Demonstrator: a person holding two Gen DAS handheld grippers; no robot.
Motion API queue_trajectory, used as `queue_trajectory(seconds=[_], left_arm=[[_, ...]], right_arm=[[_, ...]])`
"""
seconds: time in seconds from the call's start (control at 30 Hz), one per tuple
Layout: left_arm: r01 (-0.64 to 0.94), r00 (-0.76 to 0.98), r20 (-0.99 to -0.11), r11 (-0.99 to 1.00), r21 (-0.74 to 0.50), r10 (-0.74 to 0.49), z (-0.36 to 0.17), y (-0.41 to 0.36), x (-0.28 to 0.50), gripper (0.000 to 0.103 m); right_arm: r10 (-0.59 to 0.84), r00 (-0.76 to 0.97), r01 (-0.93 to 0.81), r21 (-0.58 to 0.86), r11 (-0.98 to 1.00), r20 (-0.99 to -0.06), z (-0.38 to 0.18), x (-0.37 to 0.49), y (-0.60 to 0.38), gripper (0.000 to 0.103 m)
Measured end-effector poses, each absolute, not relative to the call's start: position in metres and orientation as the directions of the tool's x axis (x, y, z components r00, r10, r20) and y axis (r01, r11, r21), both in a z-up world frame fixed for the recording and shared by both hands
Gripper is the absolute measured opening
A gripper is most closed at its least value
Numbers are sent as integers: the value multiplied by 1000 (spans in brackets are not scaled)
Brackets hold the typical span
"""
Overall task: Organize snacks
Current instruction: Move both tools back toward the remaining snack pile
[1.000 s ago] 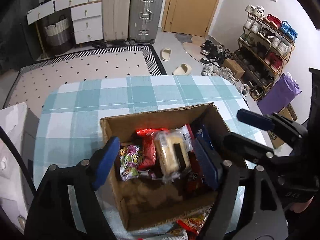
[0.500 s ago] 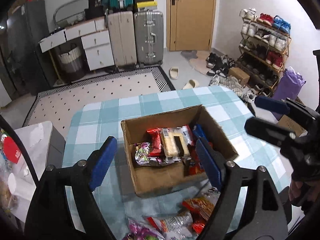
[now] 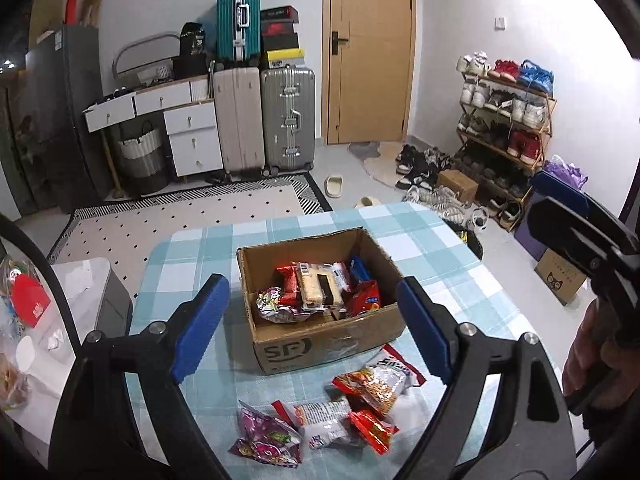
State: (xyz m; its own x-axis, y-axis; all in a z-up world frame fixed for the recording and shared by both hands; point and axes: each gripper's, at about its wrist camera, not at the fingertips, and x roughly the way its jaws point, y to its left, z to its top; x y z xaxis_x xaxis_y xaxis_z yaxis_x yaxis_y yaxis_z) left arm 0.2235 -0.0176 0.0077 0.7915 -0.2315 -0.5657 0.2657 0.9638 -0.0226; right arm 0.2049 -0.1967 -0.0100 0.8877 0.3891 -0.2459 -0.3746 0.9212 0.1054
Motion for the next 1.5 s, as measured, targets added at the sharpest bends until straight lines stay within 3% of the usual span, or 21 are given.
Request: queue_trajectory(seconds=[0.17,0.23,0.27,0.4,0.7,1.03,1.5], left_arm=[[244,808,-541,968,-50,-232,9,-11,194,89],[247,814,-525,966,-78,-250,1,-5,182,101],[235,821,-517,968,-83,-243,-4,-2,178,102],[218,831,-507,972,-85,-231,-25,8,162,102],[185,805,-552,976,-110,-215,-90,27,139,102],[147,777,-592,976,-160,-214,-164,40,139,102],[117,758,-620,978,-174,-202,-210,46,147,102]], right_arm=[[387,901,-365,140,921,-195,-10,175,-205,102],[379,907,-358,136,924,-185,-16,163,-205,102],[373,910,-354,132,926,-179,-20,159,-205,102],[373,904,-348,149,926,-209,-50,149,-203,102],[390,831,-310,251,917,-396,-140,167,-207,102],[399,788,-280,304,911,-469,-191,174,-209,102],[464,714,-305,363,880,-524,-216,197,-193,102]])
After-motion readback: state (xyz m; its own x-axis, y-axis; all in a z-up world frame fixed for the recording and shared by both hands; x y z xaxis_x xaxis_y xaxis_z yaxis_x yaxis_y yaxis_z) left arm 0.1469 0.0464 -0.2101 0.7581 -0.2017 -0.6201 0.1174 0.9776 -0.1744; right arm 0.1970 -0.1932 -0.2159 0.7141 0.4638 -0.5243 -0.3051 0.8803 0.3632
